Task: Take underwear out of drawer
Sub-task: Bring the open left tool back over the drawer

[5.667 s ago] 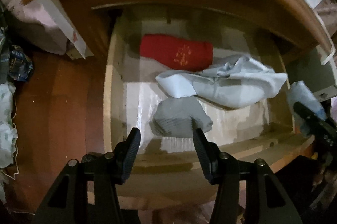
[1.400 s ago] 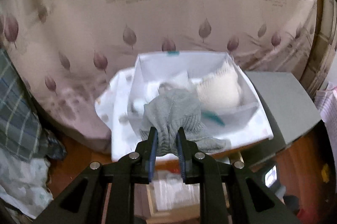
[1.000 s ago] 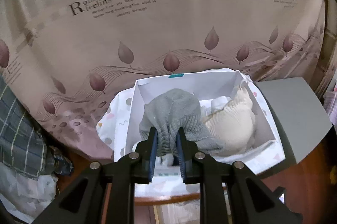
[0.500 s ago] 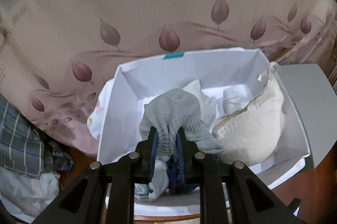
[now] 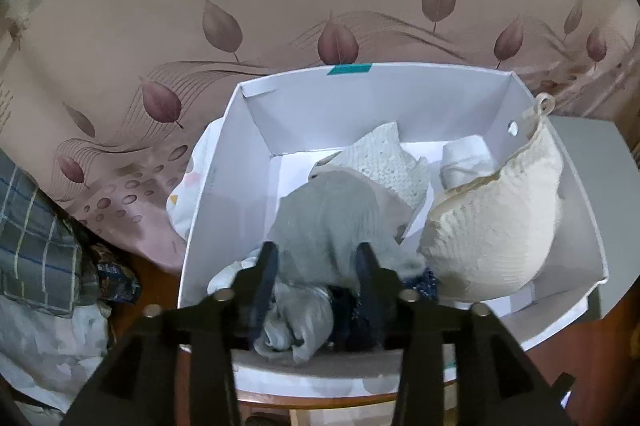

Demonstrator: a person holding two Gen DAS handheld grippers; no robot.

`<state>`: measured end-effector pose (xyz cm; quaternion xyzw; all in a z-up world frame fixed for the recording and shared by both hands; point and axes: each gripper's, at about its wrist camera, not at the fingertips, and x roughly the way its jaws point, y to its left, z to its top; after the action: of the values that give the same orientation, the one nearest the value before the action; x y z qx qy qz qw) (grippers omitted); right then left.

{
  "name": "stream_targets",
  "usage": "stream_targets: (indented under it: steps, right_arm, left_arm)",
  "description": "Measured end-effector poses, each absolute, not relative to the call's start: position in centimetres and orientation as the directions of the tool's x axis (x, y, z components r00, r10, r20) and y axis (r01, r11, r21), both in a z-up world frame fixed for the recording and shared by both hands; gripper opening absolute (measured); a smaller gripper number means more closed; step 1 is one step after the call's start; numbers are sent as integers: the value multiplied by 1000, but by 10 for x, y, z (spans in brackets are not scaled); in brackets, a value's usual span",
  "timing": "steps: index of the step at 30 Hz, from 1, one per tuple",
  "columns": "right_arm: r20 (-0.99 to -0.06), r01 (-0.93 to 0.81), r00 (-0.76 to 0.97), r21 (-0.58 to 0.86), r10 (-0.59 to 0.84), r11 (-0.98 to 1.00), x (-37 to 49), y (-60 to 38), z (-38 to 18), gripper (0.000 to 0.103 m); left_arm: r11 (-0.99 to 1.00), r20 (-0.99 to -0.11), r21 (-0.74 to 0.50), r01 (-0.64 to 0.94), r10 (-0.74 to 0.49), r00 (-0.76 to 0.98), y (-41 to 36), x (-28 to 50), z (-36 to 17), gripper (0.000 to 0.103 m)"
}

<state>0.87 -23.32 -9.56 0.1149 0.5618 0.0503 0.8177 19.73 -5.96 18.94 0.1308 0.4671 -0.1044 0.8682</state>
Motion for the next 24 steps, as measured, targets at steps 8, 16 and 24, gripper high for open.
stream_targets:
  steps: [8, 16, 24]
  right_arm:
    - [-909, 44, 362, 238, 207, 970, 8, -233, -96, 46]
    - [-900, 51, 388, 237, 200, 970, 7, -237, -94, 46]
    - [-889, 56, 415, 236, 193, 970, 7, -238, -91, 46]
  left_arm:
    - [947, -809, 91, 307, -109, 578, -47, 168, 210, 55]
    - [960, -752, 83, 268, -116, 649, -14, 120, 221, 56]
    - [965, -742, 148, 218, -37, 670, 26, 64, 183, 58]
